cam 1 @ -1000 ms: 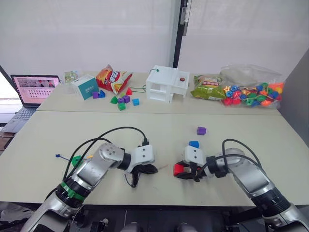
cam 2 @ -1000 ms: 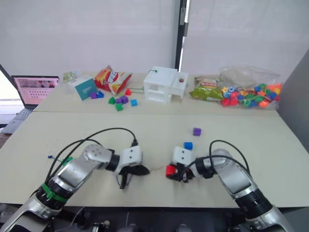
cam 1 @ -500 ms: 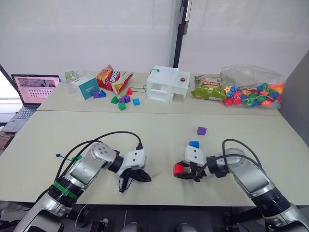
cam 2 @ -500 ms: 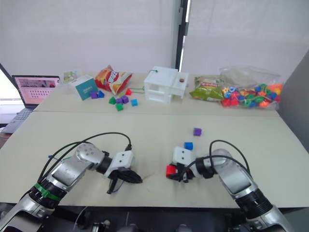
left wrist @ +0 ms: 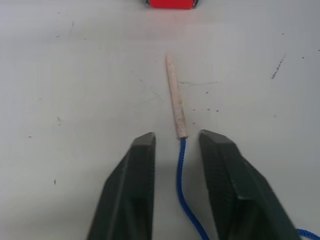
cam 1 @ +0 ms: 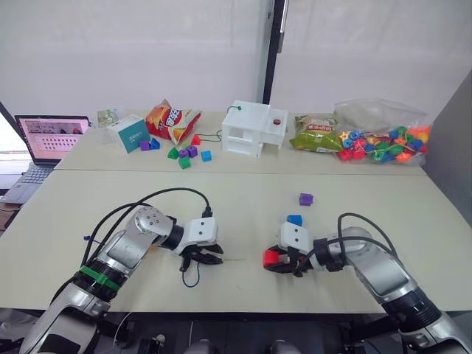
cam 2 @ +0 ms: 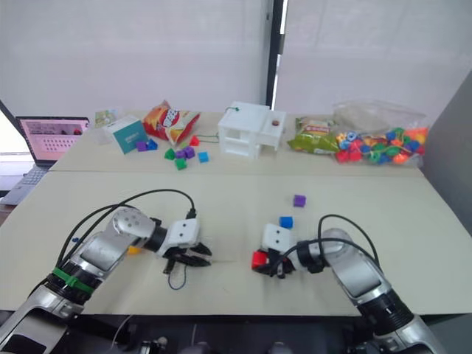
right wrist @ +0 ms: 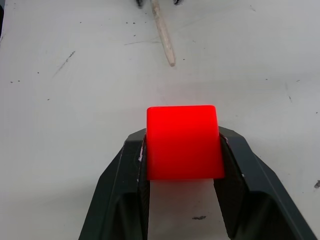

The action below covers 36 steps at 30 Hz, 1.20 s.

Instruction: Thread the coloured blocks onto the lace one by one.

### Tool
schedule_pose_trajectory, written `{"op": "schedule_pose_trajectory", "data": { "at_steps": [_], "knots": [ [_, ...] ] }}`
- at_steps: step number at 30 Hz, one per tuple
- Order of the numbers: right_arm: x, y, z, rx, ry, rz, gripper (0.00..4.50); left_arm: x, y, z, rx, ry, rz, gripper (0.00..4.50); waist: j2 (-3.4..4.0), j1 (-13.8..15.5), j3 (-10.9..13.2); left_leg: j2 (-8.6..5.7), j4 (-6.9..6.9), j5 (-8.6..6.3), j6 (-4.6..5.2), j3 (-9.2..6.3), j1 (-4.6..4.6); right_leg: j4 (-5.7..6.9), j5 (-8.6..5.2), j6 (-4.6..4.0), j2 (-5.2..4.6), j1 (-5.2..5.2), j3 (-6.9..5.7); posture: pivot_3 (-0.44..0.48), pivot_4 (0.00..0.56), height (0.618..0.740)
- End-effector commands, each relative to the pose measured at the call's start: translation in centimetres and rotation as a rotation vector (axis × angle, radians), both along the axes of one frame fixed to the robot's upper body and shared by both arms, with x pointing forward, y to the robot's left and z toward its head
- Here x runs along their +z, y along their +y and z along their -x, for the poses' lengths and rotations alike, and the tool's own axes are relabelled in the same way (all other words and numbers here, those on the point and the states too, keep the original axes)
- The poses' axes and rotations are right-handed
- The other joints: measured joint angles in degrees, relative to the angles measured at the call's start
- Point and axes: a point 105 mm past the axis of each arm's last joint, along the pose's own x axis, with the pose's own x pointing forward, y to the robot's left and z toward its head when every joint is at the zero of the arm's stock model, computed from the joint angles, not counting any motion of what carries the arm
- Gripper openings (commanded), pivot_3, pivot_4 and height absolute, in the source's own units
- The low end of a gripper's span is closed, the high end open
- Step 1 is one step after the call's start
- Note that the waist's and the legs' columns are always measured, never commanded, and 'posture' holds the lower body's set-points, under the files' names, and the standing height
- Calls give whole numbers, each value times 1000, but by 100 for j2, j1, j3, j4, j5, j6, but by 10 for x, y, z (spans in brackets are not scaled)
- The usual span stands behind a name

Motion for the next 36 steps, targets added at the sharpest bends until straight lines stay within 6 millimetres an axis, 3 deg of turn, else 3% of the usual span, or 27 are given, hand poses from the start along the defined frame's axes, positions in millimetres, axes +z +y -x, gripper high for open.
{"op": "schedule_pose_trajectory", "data": {
  "at_steps": [1, 5, 11, 20, 24, 29, 32, 36],
  "knots": [
    [-4, 6, 5, 11, 17, -12, 1197, -2, 6, 1, 40, -4, -5, 2766, 0, -7, 0, 1, 0, 0, 0, 0, 0, 0, 0, 0, 1, 0, 0, 0, 150, 740],
    [-3, 6, 3, 3, 9, -15, 1197, -3, -1, 10, 23, 19, 44, 2779, 0, -36, 0, 1, -1, 0, 0, 0, 0, 0, 0, 0, 1, -1, 0, 0, 150, 740],
    [0, 6, 1, -1, 1, -17, 1197, -15, -11, 8, 99, -10, 91, 2779, 0, -33, -1, 0, -1, 0, 0, -1, 1, -1, 0, 0, -4, 3, -1, 0, 150, 740],
    [5, 6, 0, 1, -11, -19, 1197, -34, 2, 16, 155, 54, 58, 16, 2, -25, -3, -2, -3, 0, 0, -1, 6, 0, 0, 0, -8, 5, 0, 0, 150, 740],
    [6, 7, -2, 0, -14, -20, 1197, -32, 2, 13, 161, 42, 63, 0, 3, -29, -4, -2, -6, 0, -1, -1, 7, -1, 0, 0, -7, 4, 2, 0, 150, 740],
    [6, 7, -2, 2, -15, -21, 1197, -12, -10, 7, 126, 7, 106, 0, 3, -29, -4, -2, -6, 0, -1, -1, 6, -2, 0, -1, -8, 4, 1, 0, 150, 740],
    [4, 9, 0, 9, -14, -20, 1197, 9, -19, 14, 51, 5, 110, 0, 2, -30, -3, -3, -4, 0, -1, -1, 2, -1, 0, 0, -7, 2, 0, 0, 150, 740],
    [3, 9, 3, 30, -15, -12, 1197, 18, -27, 25, -14, 26, 82, 0, 2, -35, -3, -3, -4, 0, 0, -1, -7, -2, 0, 0, -5, -6, 0, 0, 150, 740]
  ]
}}
